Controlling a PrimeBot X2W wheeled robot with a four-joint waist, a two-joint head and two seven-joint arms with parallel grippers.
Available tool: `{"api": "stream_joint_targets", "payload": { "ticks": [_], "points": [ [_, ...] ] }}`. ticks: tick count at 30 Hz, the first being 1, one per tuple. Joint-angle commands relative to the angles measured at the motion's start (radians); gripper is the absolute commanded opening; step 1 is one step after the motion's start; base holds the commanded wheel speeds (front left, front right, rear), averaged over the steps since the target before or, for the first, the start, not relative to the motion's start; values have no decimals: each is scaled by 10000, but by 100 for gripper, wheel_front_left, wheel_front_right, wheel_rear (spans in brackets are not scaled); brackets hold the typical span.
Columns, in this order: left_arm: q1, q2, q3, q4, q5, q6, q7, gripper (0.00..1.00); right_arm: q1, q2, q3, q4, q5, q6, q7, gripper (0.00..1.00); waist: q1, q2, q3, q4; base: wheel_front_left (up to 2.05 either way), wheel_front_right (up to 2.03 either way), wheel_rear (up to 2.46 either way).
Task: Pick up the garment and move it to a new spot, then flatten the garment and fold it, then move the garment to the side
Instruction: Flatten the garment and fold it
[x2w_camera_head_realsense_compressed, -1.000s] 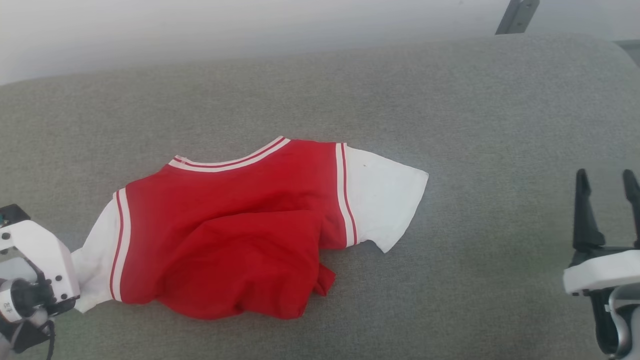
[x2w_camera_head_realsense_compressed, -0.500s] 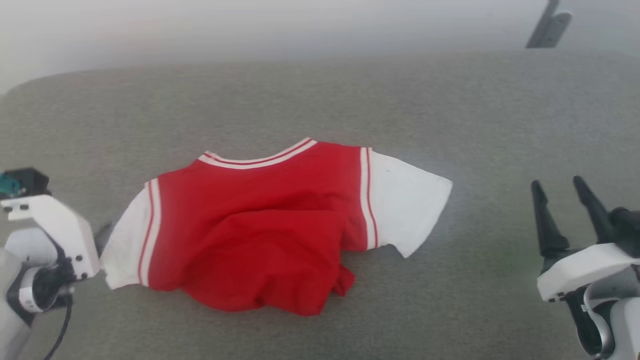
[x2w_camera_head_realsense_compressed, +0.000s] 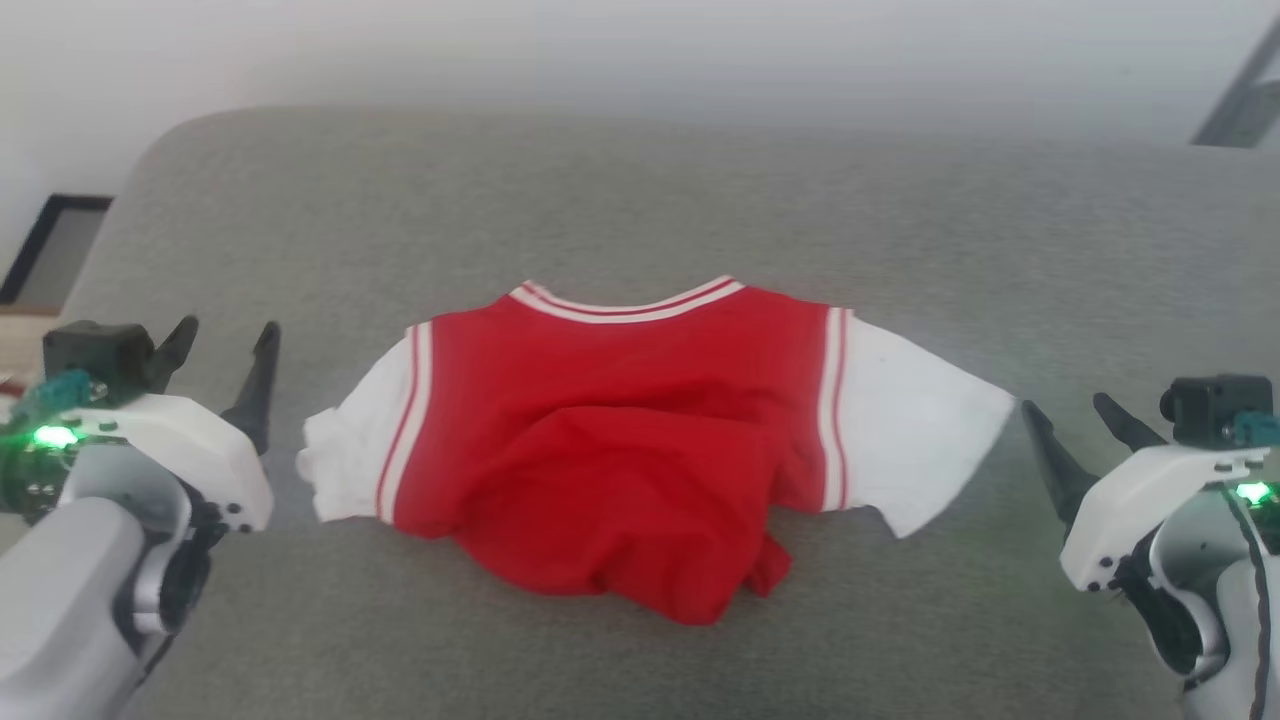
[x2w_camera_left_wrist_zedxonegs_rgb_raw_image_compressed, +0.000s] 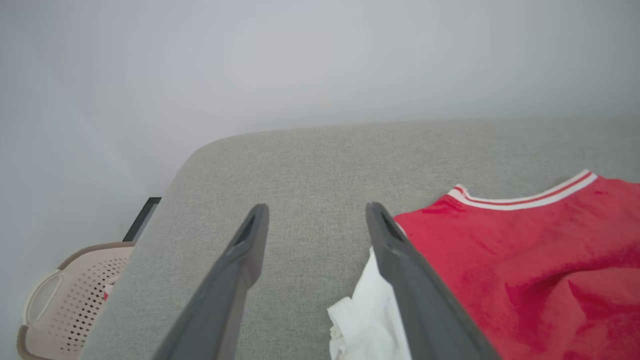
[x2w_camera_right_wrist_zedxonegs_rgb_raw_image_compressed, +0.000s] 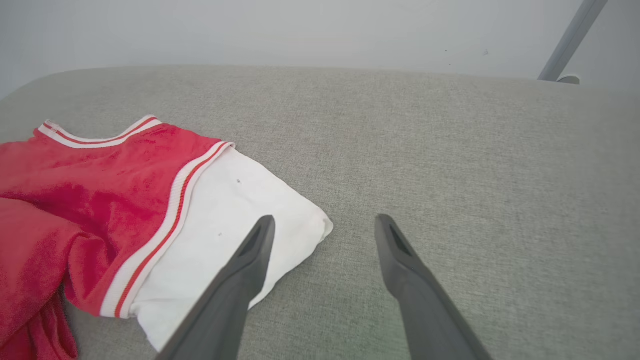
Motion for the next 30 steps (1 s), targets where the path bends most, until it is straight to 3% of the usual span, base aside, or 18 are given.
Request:
{"api": "stream_joint_targets", "payload": {
  "ticks": [1, 7, 15, 17, 24, 30],
  "points": [
    [134, -127, 45, -52, 131, 89, -359, 100, -163, -18, -55, 132, 44, -3, 222, 100, 0, 0, 120, 289, 0, 0, 0],
    [295, -627, 275, -122, 473, 92, -1337, 100, -762, -121, -186, 914, -57, -3, 1575, 100, 0, 0, 495, 865, 0, 0, 0],
    [486, -1355, 1339, -418, 1407, -121, -1527, 100, -1339, 21, -488, 2192, -338, -5, 3303, 100, 0, 0, 866, 1384, 0, 0, 0],
    [664, -1536, 1695, -441, 1690, -232, -1529, 100, -1418, 37, -530, 2361, -546, -3, 3604, 0, 0, 0, 888, 1449, 0, 0, 0],
    [1153, -2070, 2819, -491, 2400, -709, -1533, 100, -1646, 88, -1002, 2101, -998, -9, 3884, 0, 0, 0, 833, 1422, 0, 0, 0],
    [1487, -2304, 3463, -398, 2867, -1027, -1534, 100, -1500, -323, -1477, 1584, -1123, -12, 3981, 0, 0, 0, 730, 1213, 0, 0, 0]
  ]
}}
